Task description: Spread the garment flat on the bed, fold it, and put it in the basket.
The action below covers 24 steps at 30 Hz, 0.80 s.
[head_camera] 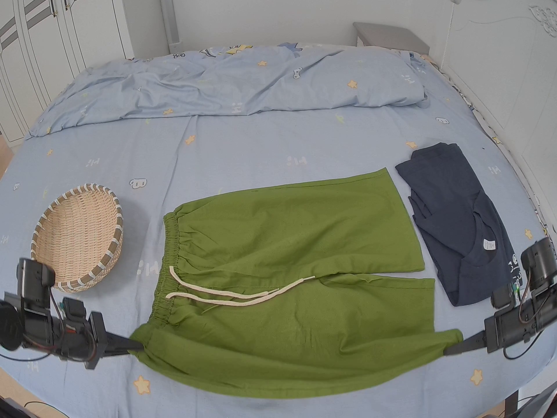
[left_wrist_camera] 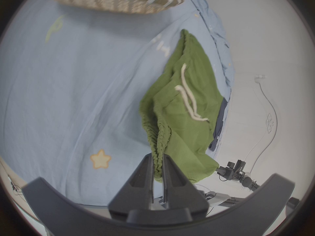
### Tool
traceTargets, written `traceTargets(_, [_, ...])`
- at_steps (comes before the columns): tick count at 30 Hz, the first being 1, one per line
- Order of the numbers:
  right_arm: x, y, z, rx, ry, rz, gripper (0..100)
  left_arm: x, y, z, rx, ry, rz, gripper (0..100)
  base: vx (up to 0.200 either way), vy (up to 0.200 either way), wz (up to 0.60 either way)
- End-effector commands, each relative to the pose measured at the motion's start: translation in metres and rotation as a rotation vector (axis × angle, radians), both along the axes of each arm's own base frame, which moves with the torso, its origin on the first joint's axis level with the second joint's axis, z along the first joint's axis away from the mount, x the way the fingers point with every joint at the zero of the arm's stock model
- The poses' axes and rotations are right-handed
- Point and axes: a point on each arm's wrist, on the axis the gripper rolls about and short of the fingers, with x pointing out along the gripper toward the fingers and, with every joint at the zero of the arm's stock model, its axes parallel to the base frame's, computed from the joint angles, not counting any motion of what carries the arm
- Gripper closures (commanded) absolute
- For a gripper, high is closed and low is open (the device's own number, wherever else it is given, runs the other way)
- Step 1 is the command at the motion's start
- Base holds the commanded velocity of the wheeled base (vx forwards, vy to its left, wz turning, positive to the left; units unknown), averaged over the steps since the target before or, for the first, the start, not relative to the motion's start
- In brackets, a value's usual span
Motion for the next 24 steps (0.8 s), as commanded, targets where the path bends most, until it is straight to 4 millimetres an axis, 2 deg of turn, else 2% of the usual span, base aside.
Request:
traceTargets(1, [0.031, 0.003, 0.064, 0.024, -0.210, -0.005, 100, 0.030, 0.003, 0.079, 0.006, -0.171, 0.016, 100, 0.000, 0.000, 0.00])
traceTargets(5, [0.057, 0.006, 0.082, 0.045, -0.249, -0.023, 100, 0.051, 0.000, 0.093, -0.027, -0.174, 0.029, 100, 0.000, 0.000, 0.00])
traceTargets(7, [0.063, 0.006, 0.088, 0.048, -0.271, -0.024, 100, 0.058, -0.002, 0.096, -0.042, -0.169, 0.037, 100, 0.000, 0.000, 0.00])
traceTargets(8, [0.070, 0.007, 0.098, 0.051, -0.304, -0.023, 100, 0.067, -0.002, 0.102, -0.050, -0.169, 0.054, 100, 0.000, 0.000, 0.00])
traceTargets(9, [0.070, 0.007, 0.098, 0.051, -0.304, -0.023, 100, 0.067, -0.002, 0.102, -0.050, -0.169, 0.054, 100, 0.000, 0.000, 0.00])
traceTargets(10, [0.082, 0.009, 0.109, 0.059, -0.340, -0.022, 100, 0.080, -0.003, 0.106, -0.044, -0.173, 0.072, 100, 0.000, 0.000, 0.00])
traceTargets(12, [0.087, 0.010, 0.114, 0.062, -0.356, -0.024, 100, 0.086, -0.004, 0.109, -0.038, -0.182, 0.071, 100, 0.000, 0.000, 0.00])
traceTargets(15, [0.108, 0.013, 0.131, 0.072, -0.413, -0.022, 100, 0.109, -0.004, 0.118, -0.029, -0.209, 0.079, 100, 0.000, 0.000, 0.00])
traceTargets(16, [0.108, 0.013, 0.131, 0.072, -0.413, -0.022, 100, 0.109, -0.004, 0.118, -0.029, -0.209, 0.079, 100, 0.000, 0.000, 0.00])
traceTargets(17, [0.119, 0.017, 0.139, 0.080, -0.439, -0.014, 100, 0.120, -0.004, 0.118, -0.029, -0.213, 0.076, 100, 0.000, 0.000, 0.00])
traceTargets(19, [0.130, 0.021, 0.145, 0.099, -0.446, -0.011, 100, 0.130, -0.003, 0.116, -0.026, -0.208, 0.082, 100, 0.000, 0.000, 0.00])
traceTargets(21, [0.134, 0.029, 0.151, 0.121, -0.454, 0.012, 100, 0.140, -0.002, 0.117, -0.027, -0.213, 0.098, 100, 0.000, 0.000, 0.00])
traceTargets(24, [0.139, 0.030, 0.154, 0.123, -0.470, 0.017, 100, 0.153, -0.002, 0.120, -0.027, -0.221, 0.101, 100, 0.000, 0.000, 0.00])
